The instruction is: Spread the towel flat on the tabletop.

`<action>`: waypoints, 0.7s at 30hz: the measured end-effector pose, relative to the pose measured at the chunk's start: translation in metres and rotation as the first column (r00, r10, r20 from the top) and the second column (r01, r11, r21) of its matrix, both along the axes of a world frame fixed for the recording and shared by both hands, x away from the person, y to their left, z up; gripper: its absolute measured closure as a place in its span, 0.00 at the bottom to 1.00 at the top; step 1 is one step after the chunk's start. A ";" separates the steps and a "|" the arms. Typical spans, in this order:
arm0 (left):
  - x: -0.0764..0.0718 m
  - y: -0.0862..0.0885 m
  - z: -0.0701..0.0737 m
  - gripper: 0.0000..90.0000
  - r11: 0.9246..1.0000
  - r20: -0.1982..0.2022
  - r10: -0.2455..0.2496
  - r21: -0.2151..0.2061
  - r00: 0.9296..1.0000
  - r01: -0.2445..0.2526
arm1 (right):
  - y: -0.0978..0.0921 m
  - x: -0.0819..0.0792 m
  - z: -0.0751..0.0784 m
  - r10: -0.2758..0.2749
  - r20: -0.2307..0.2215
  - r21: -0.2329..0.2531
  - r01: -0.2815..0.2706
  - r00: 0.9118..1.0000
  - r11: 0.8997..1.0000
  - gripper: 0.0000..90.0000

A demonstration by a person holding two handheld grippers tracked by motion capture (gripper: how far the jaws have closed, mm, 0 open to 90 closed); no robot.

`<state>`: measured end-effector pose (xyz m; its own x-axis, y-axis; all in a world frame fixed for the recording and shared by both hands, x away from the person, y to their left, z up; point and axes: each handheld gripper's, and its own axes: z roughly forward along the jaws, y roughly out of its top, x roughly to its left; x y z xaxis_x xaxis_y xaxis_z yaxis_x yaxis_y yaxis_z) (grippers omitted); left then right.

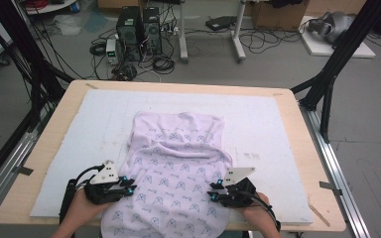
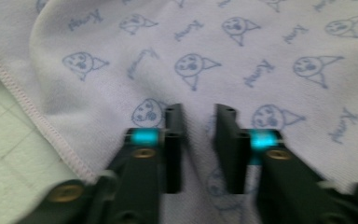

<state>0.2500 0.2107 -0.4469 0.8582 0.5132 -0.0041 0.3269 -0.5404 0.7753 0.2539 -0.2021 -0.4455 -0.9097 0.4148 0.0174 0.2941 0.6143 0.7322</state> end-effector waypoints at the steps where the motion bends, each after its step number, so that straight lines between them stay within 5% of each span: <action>1: -0.003 -0.001 0.000 0.94 1.000 0.018 -0.003 0.009 1.000 0.003 | 0.000 -0.001 -0.001 0.007 0.004 0.007 -0.007 1.000 1.000 0.90; 6: -0.025 0.000 0.002 0.97 1.000 0.051 0.010 0.020 0.999 -0.011 | -0.004 -0.013 -0.001 0.032 0.008 0.026 -0.032 0.999 0.999 0.97; 10: -0.056 0.006 0.008 0.97 1.000 0.033 -0.013 -0.004 0.999 0.013 | -0.012 -0.034 0.003 0.082 -0.007 0.036 -0.082 0.997 0.996 0.97; 14: -0.083 0.008 0.020 0.89 0.999 0.019 -0.047 -0.022 0.999 0.047 | -0.020 -0.057 0.021 0.182 -0.033 0.107 -0.178 0.983 0.978 0.89; 17: -0.075 0.006 0.024 0.62 0.999 0.038 -0.027 -0.027 0.999 0.028 | -0.022 -0.048 0.031 0.134 -0.001 0.086 -0.133 0.991 0.987 0.75; 21: -0.046 0.001 0.020 0.62 1.000 0.063 -0.008 -0.022 0.998 0.010 | -0.015 -0.023 0.021 0.057 0.016 0.004 -0.057 0.998 0.998 0.65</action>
<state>0.2044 0.2120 -0.4274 0.8616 0.5061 0.0385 0.2724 -0.5252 0.8062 0.2314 -0.2168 -0.4247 -0.9321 0.3623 0.0045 0.2472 0.6267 0.7390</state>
